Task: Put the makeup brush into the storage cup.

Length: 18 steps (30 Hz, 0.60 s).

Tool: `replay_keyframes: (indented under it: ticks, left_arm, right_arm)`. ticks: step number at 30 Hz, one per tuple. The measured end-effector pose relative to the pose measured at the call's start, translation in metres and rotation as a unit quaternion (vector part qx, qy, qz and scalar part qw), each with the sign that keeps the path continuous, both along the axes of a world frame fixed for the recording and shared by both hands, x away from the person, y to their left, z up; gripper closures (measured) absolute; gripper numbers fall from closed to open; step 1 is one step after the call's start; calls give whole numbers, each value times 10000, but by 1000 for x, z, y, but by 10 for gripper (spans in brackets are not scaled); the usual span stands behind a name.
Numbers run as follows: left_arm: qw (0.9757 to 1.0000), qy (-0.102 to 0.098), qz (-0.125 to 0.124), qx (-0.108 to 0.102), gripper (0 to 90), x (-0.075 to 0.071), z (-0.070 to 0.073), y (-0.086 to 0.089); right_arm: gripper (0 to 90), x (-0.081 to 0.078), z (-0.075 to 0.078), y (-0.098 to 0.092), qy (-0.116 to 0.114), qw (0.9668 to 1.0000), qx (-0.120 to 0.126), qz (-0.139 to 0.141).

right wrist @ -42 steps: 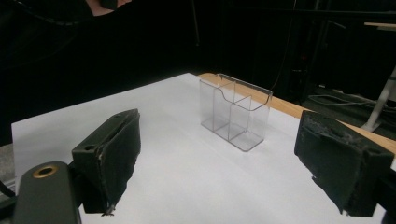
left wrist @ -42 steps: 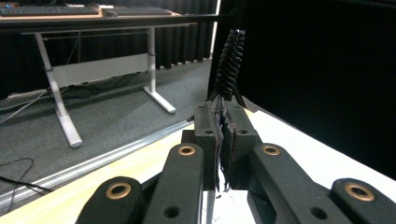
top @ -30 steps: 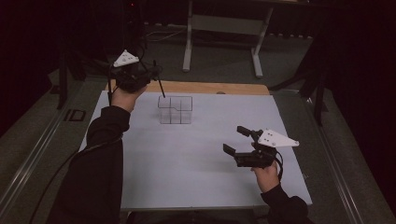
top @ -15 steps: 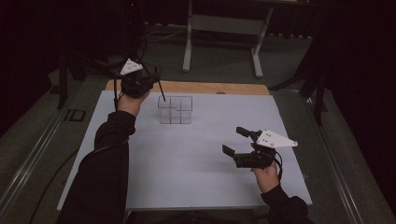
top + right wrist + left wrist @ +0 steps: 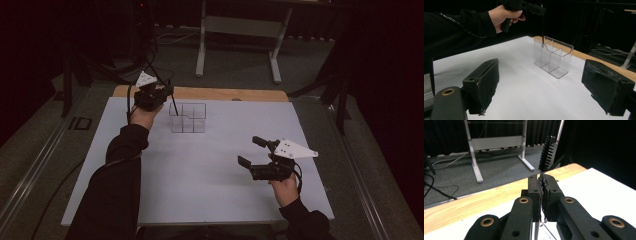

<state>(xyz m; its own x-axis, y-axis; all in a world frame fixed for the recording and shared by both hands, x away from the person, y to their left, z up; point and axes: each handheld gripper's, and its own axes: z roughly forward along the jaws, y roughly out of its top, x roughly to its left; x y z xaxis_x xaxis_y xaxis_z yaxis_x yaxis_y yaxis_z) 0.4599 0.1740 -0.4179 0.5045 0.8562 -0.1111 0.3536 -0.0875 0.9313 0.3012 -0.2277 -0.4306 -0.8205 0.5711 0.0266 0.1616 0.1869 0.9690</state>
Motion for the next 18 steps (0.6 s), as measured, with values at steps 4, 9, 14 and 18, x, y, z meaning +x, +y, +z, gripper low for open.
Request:
replay_keyframes:
  ticks: [4, 9, 14, 18]
  left_arm:
    - [10000, 64, 15, -14, 862, 1, -4, -1]
    - [9999, 123, 110, -22, 860, 1, -10, -1]
    - [9997, 227, 87, 0, 860, 2, -17, -3]
    - [9998, 216, -30, -10, 837, 2, -20, -4]
  right_arm:
    - [142, 1, -1, 0, 31, 10000, 8, -2]
    - [143, 1, -1, 0, 39, 10000, -7, 15]
    - [143, 2, -2, 0, 61, 10000, -24, 27]
    - [143, 2, -2, 0, 63, 10000, -36, 37]
